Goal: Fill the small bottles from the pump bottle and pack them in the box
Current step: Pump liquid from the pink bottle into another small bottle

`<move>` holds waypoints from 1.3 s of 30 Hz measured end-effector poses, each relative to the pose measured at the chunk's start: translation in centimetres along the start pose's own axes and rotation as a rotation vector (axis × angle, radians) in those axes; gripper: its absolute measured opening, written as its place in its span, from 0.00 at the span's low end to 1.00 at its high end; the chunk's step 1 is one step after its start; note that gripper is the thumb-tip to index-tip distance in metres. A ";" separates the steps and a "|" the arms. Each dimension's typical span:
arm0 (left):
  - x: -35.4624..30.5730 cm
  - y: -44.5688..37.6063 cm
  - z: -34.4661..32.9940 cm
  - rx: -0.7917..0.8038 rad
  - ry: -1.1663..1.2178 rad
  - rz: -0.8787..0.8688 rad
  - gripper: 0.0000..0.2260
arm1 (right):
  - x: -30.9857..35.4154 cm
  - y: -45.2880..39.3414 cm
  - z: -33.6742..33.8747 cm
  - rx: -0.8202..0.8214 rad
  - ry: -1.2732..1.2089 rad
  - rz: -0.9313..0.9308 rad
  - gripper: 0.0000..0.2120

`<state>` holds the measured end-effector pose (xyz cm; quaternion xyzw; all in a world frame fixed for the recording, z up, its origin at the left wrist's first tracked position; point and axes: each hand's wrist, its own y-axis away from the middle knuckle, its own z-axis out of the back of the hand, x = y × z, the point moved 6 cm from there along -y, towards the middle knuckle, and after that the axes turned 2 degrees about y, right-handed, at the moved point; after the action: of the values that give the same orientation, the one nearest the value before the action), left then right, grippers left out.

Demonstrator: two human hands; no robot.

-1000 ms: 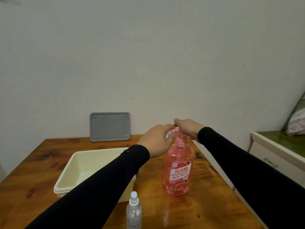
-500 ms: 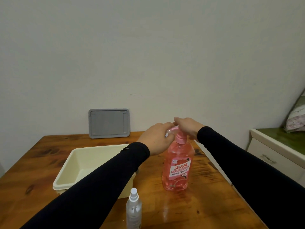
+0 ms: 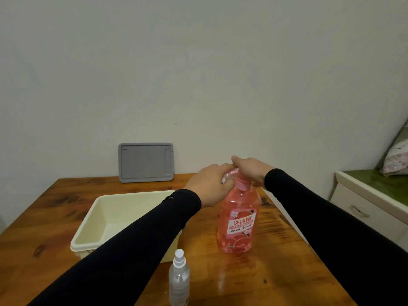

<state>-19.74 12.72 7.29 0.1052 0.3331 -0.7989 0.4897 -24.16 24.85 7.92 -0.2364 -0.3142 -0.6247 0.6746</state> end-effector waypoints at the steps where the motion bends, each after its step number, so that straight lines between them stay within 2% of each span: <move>1: -0.2 -0.1 0.3 -0.004 0.008 -0.005 0.19 | 0.1 0.0 0.3 0.007 -0.030 -0.008 0.25; 6: -0.4 -0.5 0.7 -0.003 0.010 -0.005 0.19 | 0.4 -0.2 0.6 0.007 -0.040 0.001 0.25; 11: 0.1 0.0 -0.2 0.019 -0.001 0.007 0.19 | -0.2 -0.2 -0.4 -0.025 0.032 0.063 0.16; 18: -0.6 -0.5 1.0 0.009 -0.006 -0.014 0.19 | 0.5 -0.1 0.7 0.019 -0.060 -0.009 0.24; 29: -0.1 0.0 -0.1 0.042 0.007 0.012 0.19 | -0.3 -0.1 -0.4 0.003 0.004 -0.012 0.26; 39: -0.4 -0.1 0.3 0.029 0.033 -0.007 0.19 | -0.2 -0.3 -0.1 0.000 -0.077 0.025 0.23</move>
<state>-19.51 12.85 7.76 0.1242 0.3298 -0.8036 0.4797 -24.46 24.93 7.69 -0.2642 -0.3367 -0.6069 0.6697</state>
